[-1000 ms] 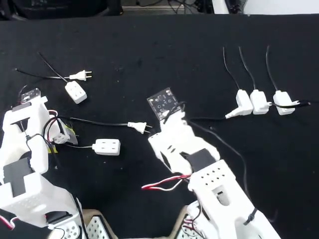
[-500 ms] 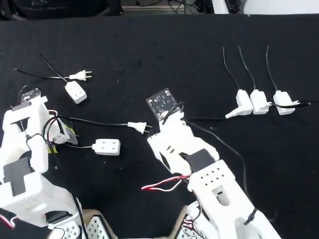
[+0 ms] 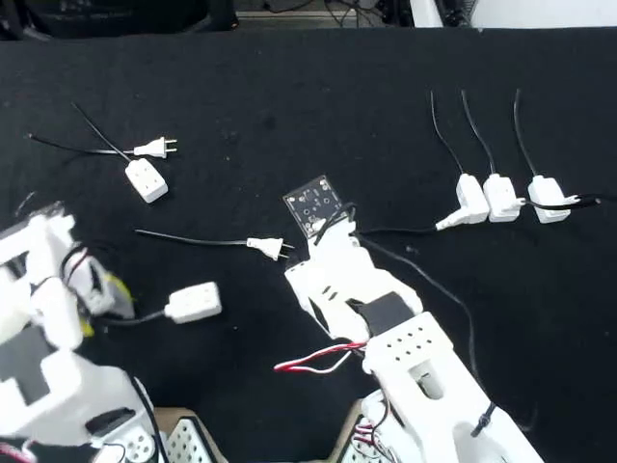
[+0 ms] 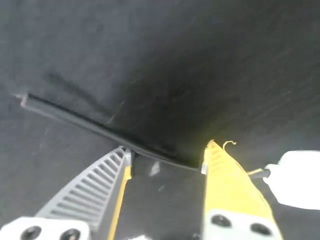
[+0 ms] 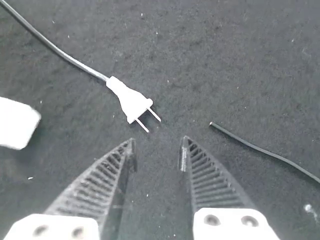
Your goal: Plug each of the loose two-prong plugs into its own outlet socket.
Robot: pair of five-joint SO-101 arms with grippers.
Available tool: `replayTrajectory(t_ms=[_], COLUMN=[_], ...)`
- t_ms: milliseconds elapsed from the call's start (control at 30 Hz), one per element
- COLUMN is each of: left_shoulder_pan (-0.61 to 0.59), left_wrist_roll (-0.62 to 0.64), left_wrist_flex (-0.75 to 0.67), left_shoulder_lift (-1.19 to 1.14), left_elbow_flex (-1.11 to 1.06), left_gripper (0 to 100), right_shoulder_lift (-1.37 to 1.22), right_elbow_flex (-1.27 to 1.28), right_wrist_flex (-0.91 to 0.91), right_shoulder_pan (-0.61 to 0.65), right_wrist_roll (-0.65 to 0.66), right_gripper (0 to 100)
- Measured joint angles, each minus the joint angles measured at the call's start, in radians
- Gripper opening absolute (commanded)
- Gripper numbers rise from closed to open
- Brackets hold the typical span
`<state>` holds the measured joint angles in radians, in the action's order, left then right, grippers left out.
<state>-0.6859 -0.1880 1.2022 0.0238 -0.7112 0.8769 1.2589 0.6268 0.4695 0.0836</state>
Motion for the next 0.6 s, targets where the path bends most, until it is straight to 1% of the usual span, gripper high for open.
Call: replayTrajectory(t_ms=[100, 233, 333, 500, 600], left_shoulder_pan=[-0.069, -0.068, -0.002, 0.135, 0.187], left_wrist_roll=[-0.032, -0.038, -0.037, 0.044, 0.08], left_wrist_flex=[0.012, 0.017, 0.018, 0.018, -0.04], left_shoulder_lift=[0.109, 0.275, 0.382, 0.479, 0.493], left_elbow_flex=[-0.041, -0.046, -0.057, -0.121, -0.169], left_gripper=[23, 23, 23, 23, 23], right_shoulder_lift=[0.0, 0.0, 0.0, 0.0, -0.005], right_elbow_flex=[0.0, 0.005, 0.005, 0.011, 0.009], right_wrist_flex=[-0.003, -0.003, -0.003, 0.012, 0.051], right_shoulder_pan=[0.0, 0.002, 0.008, 0.103, 0.118], right_wrist_roll=[0.0, 0.0, 0.014, 0.1, 0.146], right_gripper=[13.4, 13.4, 13.5, 13.6, 13.6])
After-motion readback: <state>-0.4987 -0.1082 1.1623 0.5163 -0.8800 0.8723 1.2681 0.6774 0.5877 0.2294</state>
